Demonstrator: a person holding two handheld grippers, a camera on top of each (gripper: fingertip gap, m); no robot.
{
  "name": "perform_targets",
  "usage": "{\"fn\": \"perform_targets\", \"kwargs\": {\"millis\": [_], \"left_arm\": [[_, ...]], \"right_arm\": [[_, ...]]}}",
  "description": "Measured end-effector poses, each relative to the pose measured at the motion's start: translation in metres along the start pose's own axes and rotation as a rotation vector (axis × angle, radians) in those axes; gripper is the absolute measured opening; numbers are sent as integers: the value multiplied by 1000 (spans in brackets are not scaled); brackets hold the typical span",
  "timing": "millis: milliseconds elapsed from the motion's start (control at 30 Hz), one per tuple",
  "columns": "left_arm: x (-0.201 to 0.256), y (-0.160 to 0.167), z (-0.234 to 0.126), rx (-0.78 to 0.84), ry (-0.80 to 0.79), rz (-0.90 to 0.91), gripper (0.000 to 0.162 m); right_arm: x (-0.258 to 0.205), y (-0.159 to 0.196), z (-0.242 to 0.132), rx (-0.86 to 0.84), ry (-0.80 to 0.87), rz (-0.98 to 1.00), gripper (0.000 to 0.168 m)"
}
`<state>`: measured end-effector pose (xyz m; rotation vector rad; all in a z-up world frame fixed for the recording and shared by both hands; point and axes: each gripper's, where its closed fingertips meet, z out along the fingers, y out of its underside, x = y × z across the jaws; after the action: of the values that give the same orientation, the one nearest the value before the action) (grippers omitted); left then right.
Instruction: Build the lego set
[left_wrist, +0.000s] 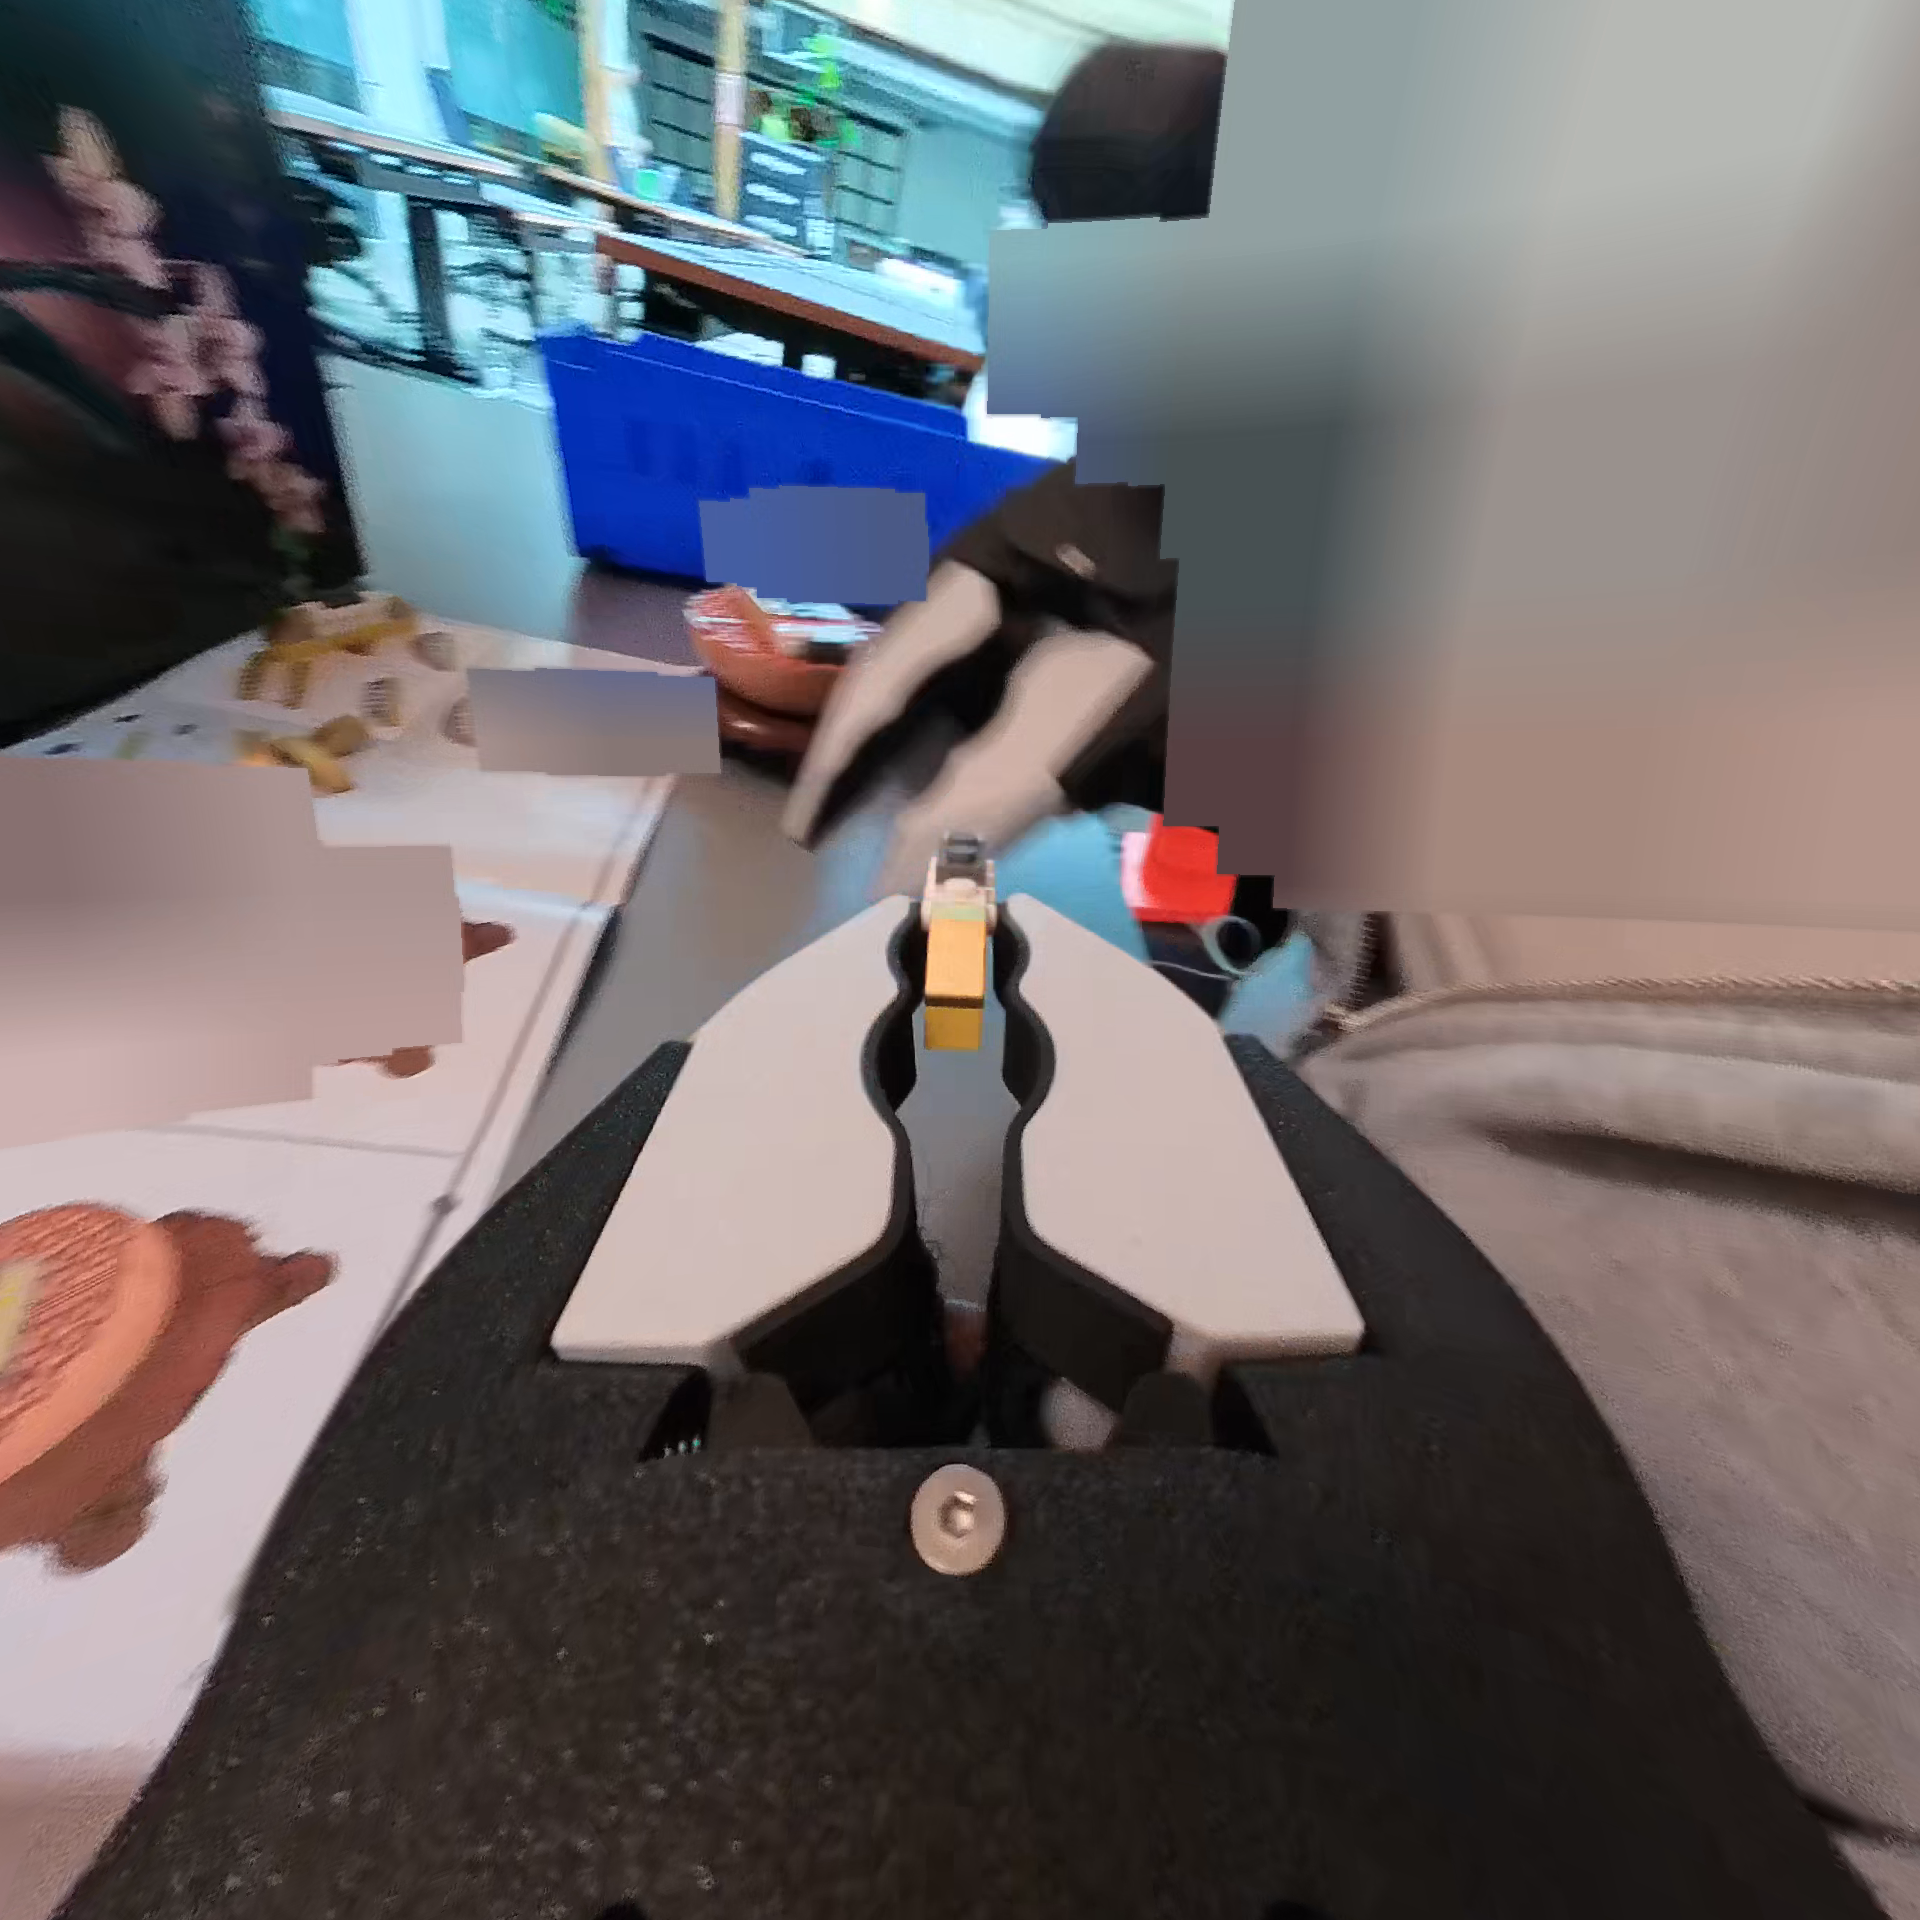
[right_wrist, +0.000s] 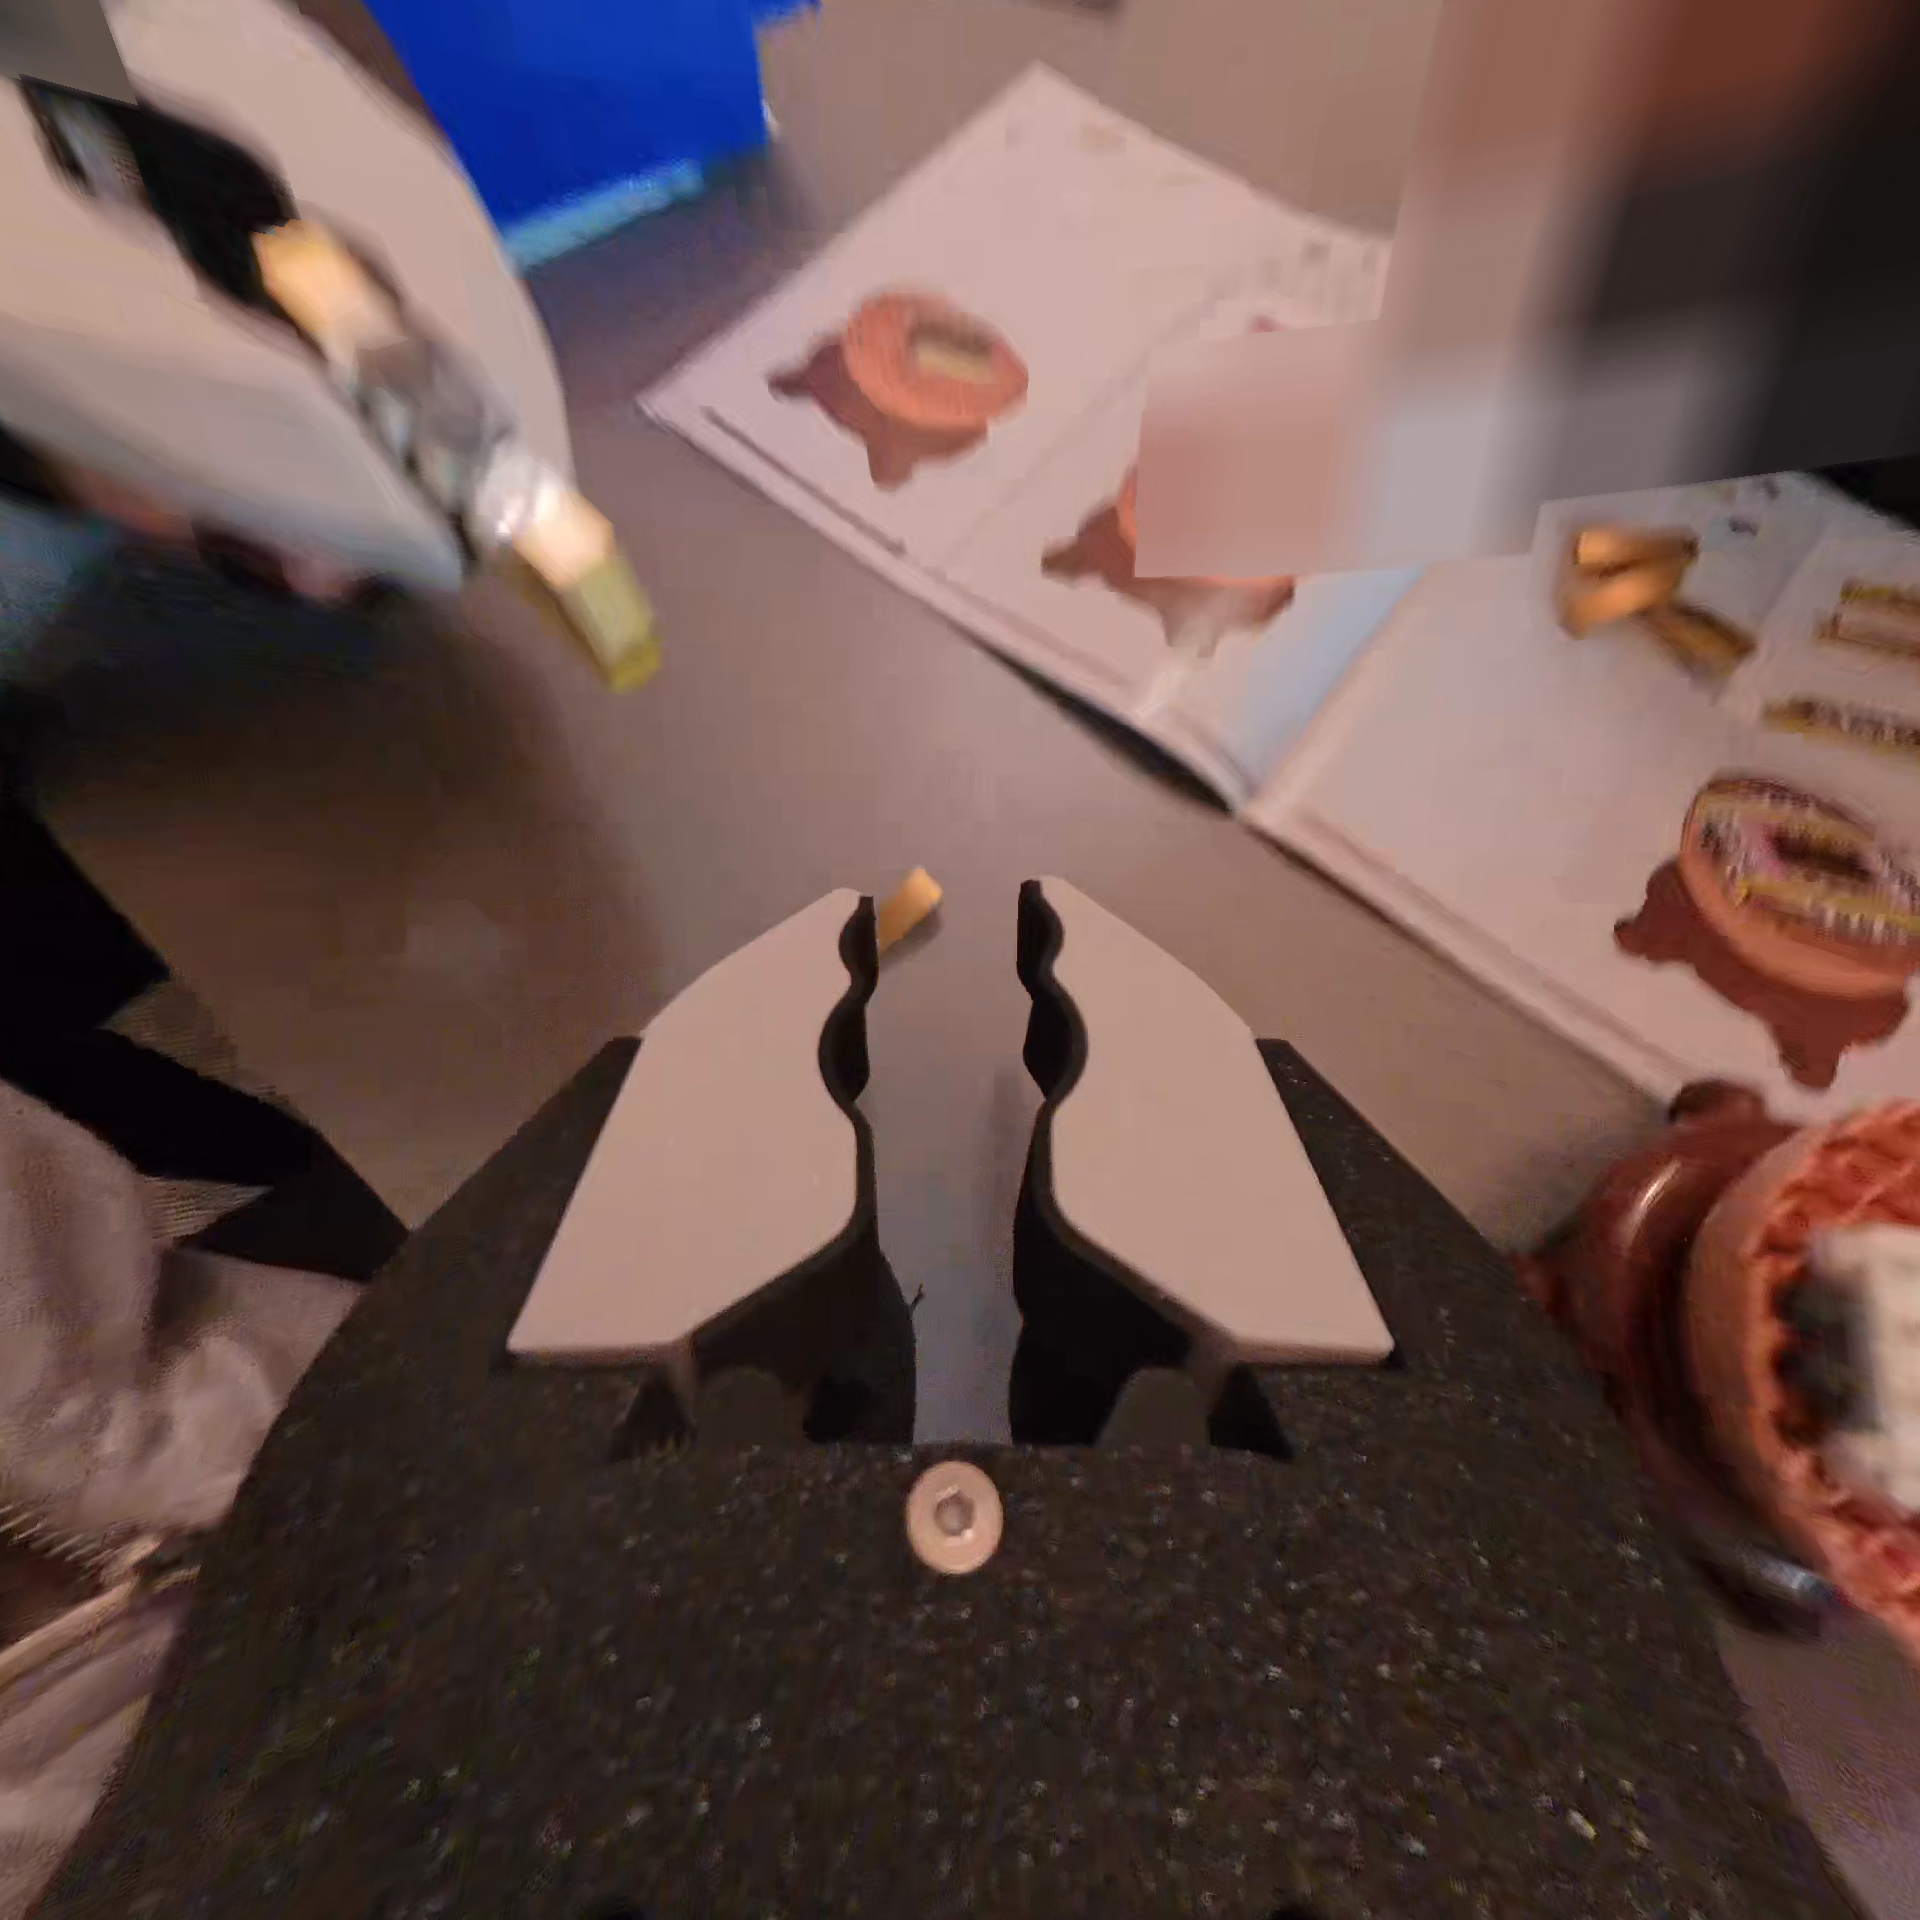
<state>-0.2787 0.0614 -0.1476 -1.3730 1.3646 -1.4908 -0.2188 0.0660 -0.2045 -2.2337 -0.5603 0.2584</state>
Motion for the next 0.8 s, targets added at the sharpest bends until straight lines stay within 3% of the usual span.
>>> {"fn": "perform_targets", "kwargs": {"millis": [100, 233, 300, 333, 400, 567, 667, 800], "left_arm": [[-22, 0, -1, 1, -107, 1, 11], [-27, -1, -1, 5, -125, -5, 11], [-28, -1, -1, 13, -134, 2, 11], [-29, -2, -2, 15, -142, -2, 11], [-29, -1, -1, 20, -140, -18, 11], [-14, -22, 9, 206, 56, -217, 11], [-8, -33, 21, 268, 114, -256, 11], [-4, -36, 45, 247, 111, -268, 11]], "right_arm": [[-8, 23, 12, -84, 45, -4, 29], [-19, 21, 25, -82, -12, 90, 31], [-13, 21, 27, -77, 20, 57, 22], [-14, 20, 27, -69, 9, 36, 8], [-10, 21, 25, -82, -9, -31, 7], [3, -44, -41, 174, -322, -159, 7], [1, -72, -76, 163, -558, -194, 7], [-1, -80, -78, 49, -725, -181, 7]]}}
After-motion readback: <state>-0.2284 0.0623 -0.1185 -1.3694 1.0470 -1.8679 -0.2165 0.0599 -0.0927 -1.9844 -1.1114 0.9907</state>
